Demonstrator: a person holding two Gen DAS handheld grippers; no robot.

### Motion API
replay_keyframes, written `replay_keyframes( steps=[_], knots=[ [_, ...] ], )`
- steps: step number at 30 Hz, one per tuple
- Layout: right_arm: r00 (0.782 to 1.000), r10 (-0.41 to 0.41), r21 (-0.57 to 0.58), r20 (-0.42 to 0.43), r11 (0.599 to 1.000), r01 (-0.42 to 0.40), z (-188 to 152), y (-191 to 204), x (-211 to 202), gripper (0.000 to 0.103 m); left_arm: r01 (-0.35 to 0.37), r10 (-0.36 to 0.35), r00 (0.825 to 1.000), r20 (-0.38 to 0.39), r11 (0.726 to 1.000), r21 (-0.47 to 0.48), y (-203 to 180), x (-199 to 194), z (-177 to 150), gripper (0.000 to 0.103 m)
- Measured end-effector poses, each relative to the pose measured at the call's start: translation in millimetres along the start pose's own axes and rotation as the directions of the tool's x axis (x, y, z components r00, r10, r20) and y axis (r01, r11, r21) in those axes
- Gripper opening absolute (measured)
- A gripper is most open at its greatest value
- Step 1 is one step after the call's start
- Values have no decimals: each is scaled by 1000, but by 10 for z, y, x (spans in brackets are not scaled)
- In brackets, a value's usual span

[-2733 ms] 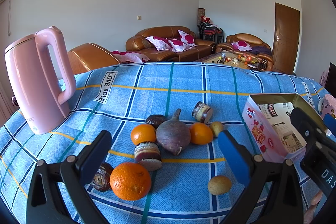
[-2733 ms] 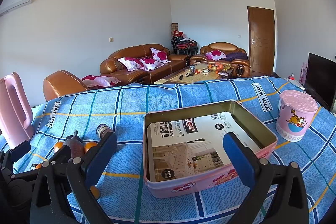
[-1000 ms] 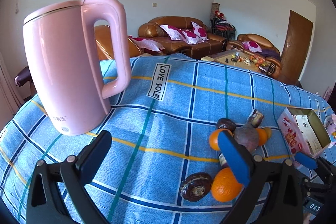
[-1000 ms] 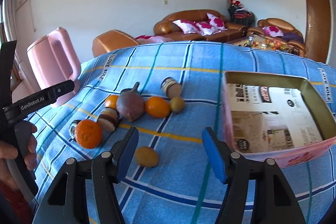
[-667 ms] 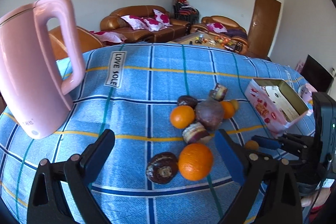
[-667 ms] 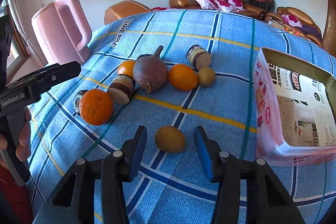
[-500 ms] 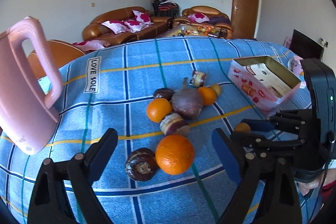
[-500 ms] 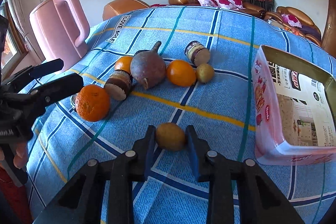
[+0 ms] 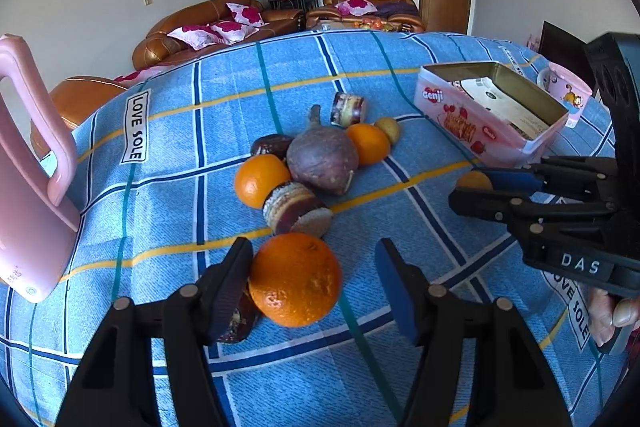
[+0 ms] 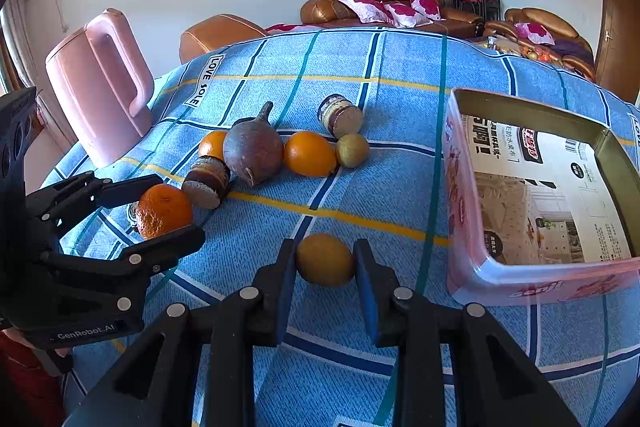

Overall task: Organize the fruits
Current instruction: 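Grasp the large orange with the left tool while the right tool grasps the kiwi, then carry the orange with the left tool into the pink tin box while the right tool drops the kiwi in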

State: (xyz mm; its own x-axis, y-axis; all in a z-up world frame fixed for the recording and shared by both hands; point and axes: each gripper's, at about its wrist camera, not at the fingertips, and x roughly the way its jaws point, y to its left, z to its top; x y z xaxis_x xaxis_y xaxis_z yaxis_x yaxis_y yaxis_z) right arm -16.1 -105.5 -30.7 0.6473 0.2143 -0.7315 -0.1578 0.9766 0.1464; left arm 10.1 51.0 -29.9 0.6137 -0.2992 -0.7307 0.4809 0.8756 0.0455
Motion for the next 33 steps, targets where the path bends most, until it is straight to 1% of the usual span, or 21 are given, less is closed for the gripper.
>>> replay_keyframes(
  steps=[2, 5, 6, 8, 11, 13, 15, 16, 17, 18, 22, 26, 29, 30, 31, 33],
  knots=[
    [1000, 0, 1, 6, 1000, 0, -3, -15, -19, 31, -20, 20, 1000, 1, 1000, 4, 17, -4, 1, 61],
    [1000, 5, 6, 8, 1000, -5, -11, -33, -36, 31, -89, 89, 996, -2, 996, 1, 59, 5, 1, 63],
    [1000, 7, 7, 7, 1000, -7, -15, -35, -35, 31, -98, 98, 995, -5, 995, -9, 92, 6, 1, 63],
    [1000, 8, 8, 5, 1000, -8, -22, -45, -43, 31, -90, 90, 996, -6, 996, -23, 133, -5, -3, 63],
    [1000, 9, 7, 2, 1000, -9, -24, -42, -35, 31, -104, 104, 994, -11, 995, 7, 90, 6, -8, 63],
    [1000, 11, 7, 0, 1000, -11, -25, -46, -31, 31, -101, 101, 995, -11, 995, 2, 96, 0, -5, 63],
    [1000, 7, 7, 1, 1000, -7, -23, -48, -29, 31, -99, 99, 995, -7, 995, -24, 148, -10, -1, 55],
    [1000, 6, 8, 2, 1000, -6, -25, -50, -29, 31, -91, 91, 996, -7, 995, -38, 178, -13, -2, 54],
    [1000, 7, 10, 2, 1000, -7, -26, -53, -31, 31, -84, 84, 996, -5, 996, -43, 181, -11, 5, 51],
    [1000, 7, 11, 3, 1000, -7, -26, -55, -32, 31, -65, 65, 998, -11, 997, -46, 176, -6, 4, 45],
    [1000, 2, 13, 6, 1000, -2, -26, -61, -39, 31, -79, 78, 997, -8, 997, -26, 131, -2, -5, 46],
    [1000, 4, 17, 18, 1000, -4, -19, -73, -62, 31, -53, 52, 999, -5, 998, -44, 154, -18, -1, 46],
    [999, 4, 25, 34, 1000, -5, -8, -89, -91, 31, -40, 40, 999, -4, 998, -42, 148, -23, -2, 46],
    [999, 7, 30, 43, 999, -9, -2, -99, -111, 31, -46, 46, 999, -8, 998, -33, 130, -14, -7, 47],
    [999, 12, 37, 52, 999, -14, 3, -112, -131, 31, -59, 59, 998, -11, 998, -21, 115, -4, -8, 50],
    [998, 16, 46, 62, 999, -19, 11, -131, -154, 31, -78, 77, 996, -44, 997, -12, 95, 68, -20, 51]
  ],
)
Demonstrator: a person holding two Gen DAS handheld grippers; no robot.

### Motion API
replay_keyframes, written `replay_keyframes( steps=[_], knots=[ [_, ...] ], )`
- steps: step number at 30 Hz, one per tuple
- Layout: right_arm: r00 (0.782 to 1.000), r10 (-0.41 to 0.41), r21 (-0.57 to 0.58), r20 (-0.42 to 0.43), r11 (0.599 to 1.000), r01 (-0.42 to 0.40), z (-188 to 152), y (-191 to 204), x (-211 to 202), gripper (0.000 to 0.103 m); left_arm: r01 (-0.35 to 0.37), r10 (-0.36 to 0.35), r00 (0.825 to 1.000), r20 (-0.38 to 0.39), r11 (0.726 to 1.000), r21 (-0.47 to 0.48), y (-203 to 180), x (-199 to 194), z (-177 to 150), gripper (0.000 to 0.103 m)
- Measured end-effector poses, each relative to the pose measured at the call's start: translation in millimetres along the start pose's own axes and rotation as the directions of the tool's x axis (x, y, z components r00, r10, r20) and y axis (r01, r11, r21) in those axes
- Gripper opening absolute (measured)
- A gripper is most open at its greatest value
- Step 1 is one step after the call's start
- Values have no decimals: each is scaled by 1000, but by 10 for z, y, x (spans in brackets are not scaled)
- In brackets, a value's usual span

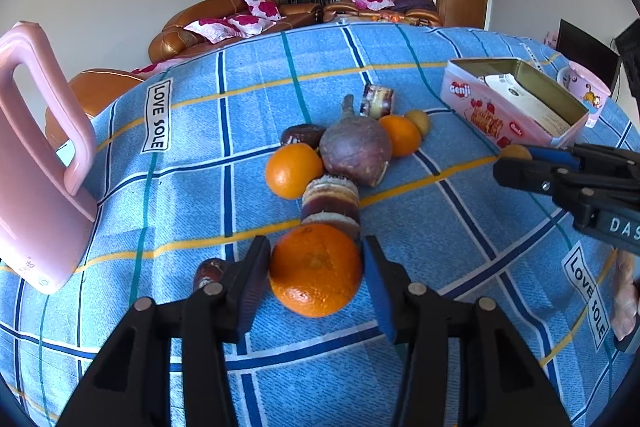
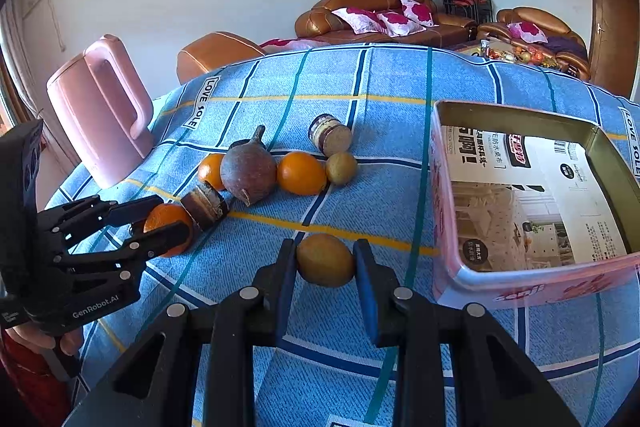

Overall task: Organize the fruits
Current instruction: 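Carry the orange with the left tool into the pink tin box while the right tool drops the kiwi in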

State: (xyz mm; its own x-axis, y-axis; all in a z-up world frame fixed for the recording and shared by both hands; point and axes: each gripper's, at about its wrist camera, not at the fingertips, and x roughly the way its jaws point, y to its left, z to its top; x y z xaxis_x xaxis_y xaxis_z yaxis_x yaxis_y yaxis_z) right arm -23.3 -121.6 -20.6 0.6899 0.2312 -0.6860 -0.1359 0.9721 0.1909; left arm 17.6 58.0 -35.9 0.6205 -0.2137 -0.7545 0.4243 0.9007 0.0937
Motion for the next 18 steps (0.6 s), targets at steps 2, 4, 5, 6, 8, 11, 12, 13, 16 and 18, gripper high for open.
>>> replay_keyframes(
  steps=[2, 4, 5, 6, 8, 11, 12, 13, 16, 18],
  knots=[
    [1000, -2, 2, -2, 1000, 2, 4, -5, 4, 31, -52, 52, 999, -11, 998, 31, -53, 60, -12, 51],
    [1000, 0, 2, -12, 1000, 0, 5, 1, 26, 31, -60, 61, 998, -9, 997, 39, -89, 74, -14, 49],
    [1000, 1, 2, -13, 1000, -1, 2, 1, 28, 31, -46, 47, 999, -10, 998, 31, -79, 71, -15, 48],
    [1000, 0, 1, -13, 1000, 0, 4, 2, 29, 31, -38, 38, 999, -9, 999, 19, -55, 65, -14, 48],
    [1000, -7, 0, -5, 1000, 7, 8, 7, 25, 31, -32, 32, 999, -1, 999, -7, -8, 45, -10, 47],
    [1000, -2, 17, 15, 1000, 2, 19, -29, -11, 31, -26, 28, 999, 38, 998, -50, 79, -45, 6, 47],
    [1000, 6, 27, 26, 1000, -7, 26, -50, -34, 31, -21, 26, 997, 67, 997, -71, 107, -97, 19, 47],
    [999, 15, 35, 40, 999, -17, 38, -69, -65, 31, -15, 24, 994, 102, 996, -91, 140, -155, 34, 47],
    [996, 30, 55, 86, 998, -35, 80, -121, -166, 31, -22, 49, 979, 199, 991, -135, 177, -292, 76, 47],
    [992, 52, 68, 115, 996, -60, 111, -156, -227, 31, -26, 67, 968, 241, 985, -172, 174, -336, 105, 47]
  ],
)
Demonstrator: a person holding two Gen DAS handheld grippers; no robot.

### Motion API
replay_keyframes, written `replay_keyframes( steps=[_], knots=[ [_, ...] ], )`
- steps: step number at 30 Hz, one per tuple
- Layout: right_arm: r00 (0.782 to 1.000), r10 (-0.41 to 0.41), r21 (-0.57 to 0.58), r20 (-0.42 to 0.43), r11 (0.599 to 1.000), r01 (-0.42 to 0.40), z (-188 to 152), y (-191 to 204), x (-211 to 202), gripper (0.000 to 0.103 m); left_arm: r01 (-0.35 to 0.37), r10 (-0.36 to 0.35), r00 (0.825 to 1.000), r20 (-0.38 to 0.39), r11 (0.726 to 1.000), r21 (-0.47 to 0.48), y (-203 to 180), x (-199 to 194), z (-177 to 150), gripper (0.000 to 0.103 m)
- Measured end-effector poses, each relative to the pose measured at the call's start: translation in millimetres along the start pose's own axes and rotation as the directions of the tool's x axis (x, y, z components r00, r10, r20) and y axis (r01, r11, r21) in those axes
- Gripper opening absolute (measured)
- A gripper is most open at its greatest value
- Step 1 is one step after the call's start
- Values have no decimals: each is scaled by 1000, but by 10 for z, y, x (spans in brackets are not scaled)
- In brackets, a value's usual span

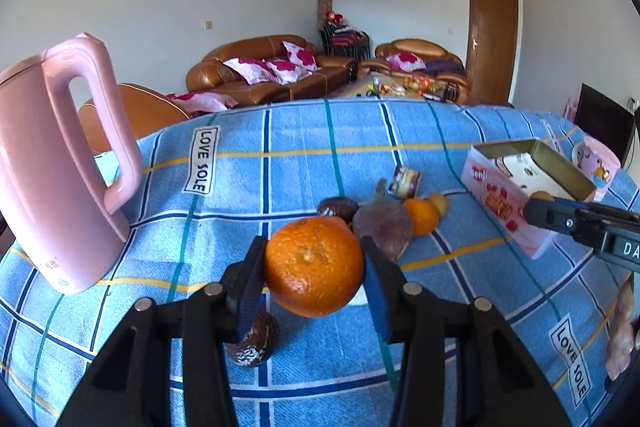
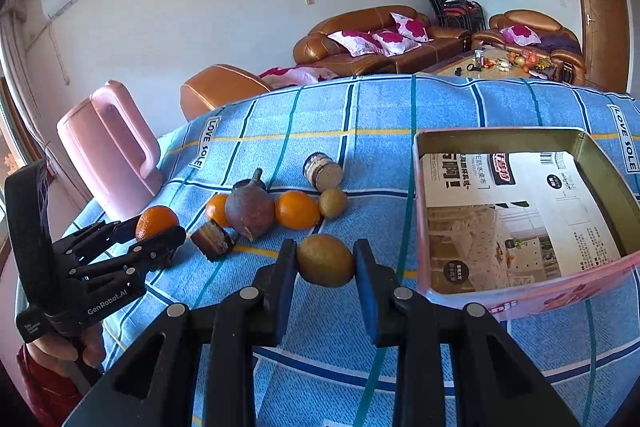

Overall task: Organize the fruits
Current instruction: 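Carry the orange with the left tool into the pink tin box while the right tool drops the kiwi in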

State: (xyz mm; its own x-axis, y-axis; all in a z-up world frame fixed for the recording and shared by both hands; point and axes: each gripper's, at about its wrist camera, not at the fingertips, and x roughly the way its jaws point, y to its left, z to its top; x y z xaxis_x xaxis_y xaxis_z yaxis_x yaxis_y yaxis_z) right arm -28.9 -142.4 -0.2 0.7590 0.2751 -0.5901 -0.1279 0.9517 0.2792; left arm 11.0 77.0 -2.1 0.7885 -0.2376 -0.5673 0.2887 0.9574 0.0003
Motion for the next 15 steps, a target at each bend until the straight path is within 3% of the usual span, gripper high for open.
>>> replay_keyframes(
  steps=[4, 8, 12, 15],
  knots=[
    [998, 16, -2, 55, 1000, -15, 67, -38, -114, 31, 40, -38, 999, 29, 996, -78, -79, 1, 60, 47],
    [990, -48, -28, 131, 998, 52, 118, -131, -257, 31, 32, -28, 998, 53, 997, -75, -310, -15, 85, 47],
    [966, -156, -75, 205, 982, 175, 134, -330, -411, 31, 81, -77, 996, 45, 992, -99, -571, 36, 151, 47],
    [940, -247, -65, 234, 961, 268, 153, -591, -498, 31, 92, -90, 995, 53, 995, -47, -897, 77, 211, 47]
  ],
)
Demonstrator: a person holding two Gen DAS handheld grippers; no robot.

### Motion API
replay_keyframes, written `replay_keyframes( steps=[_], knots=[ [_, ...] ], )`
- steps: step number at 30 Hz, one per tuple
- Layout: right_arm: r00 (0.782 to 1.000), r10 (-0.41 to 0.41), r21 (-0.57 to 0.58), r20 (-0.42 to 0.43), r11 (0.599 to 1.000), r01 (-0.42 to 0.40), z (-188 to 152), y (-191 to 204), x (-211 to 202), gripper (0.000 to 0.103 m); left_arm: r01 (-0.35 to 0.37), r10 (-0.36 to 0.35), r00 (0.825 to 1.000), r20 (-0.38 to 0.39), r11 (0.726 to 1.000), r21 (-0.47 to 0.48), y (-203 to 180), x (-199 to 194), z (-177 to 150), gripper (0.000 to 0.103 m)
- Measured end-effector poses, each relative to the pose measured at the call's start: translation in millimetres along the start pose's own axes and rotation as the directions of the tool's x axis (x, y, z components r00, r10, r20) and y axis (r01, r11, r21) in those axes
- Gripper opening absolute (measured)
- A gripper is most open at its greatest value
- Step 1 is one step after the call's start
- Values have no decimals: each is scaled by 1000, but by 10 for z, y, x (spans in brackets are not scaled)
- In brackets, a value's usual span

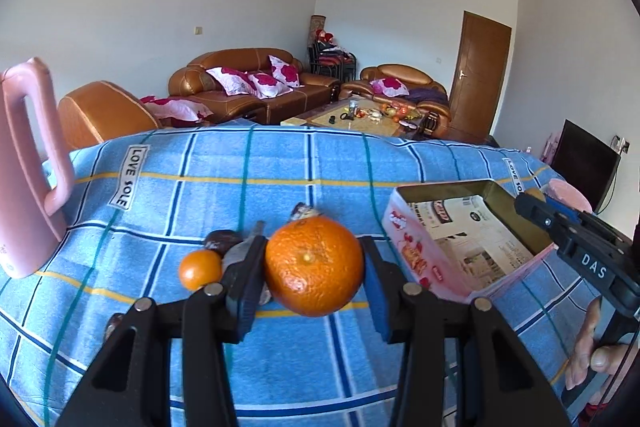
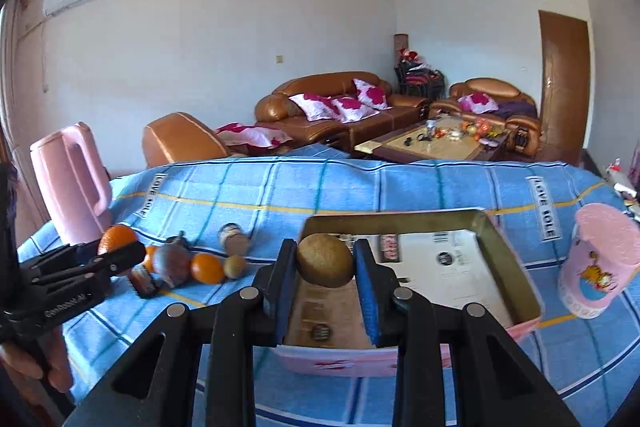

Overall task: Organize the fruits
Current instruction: 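Carry the orange with the left tool into the pink tin box while the right tool drops the kiwi in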

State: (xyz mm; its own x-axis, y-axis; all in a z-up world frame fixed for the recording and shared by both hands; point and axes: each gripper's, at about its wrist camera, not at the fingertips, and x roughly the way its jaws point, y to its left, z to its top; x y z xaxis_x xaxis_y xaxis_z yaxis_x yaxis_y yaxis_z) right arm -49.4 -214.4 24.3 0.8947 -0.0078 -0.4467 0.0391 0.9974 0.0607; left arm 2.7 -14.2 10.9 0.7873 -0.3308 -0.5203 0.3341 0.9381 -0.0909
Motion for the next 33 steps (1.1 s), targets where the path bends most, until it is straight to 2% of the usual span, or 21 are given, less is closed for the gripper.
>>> replay_keyframes(
  steps=[6, 11, 15, 21, 24, 33],
  knots=[
    [995, -91, 77, -38, 993, 93, 6, -597, 99, 31, 55, -54, 998, -17, 997, 49, -652, 234, 88, 47],
    [987, -135, 63, -83, 988, 140, -17, -825, 200, 31, 75, -71, 996, -54, 994, 75, -1132, 462, 101, 47],
    [978, -164, 56, -132, 983, 172, -95, -937, 268, 31, 88, -80, 992, -98, 993, 81, -1367, 649, 96, 47],
    [973, -129, 91, -192, 985, 149, -146, -1002, 364, 31, 72, -55, 990, -126, 988, 133, -1528, 755, 19, 47],
    [970, -121, 96, -209, 985, 143, -163, -992, 396, 31, 73, -54, 989, -140, 989, 127, -1503, 776, 13, 47],
    [973, -107, 111, -206, 985, 132, -158, -989, 396, 31, 64, -41, 986, -162, 988, 138, -1508, 802, -12, 48]
  ],
)
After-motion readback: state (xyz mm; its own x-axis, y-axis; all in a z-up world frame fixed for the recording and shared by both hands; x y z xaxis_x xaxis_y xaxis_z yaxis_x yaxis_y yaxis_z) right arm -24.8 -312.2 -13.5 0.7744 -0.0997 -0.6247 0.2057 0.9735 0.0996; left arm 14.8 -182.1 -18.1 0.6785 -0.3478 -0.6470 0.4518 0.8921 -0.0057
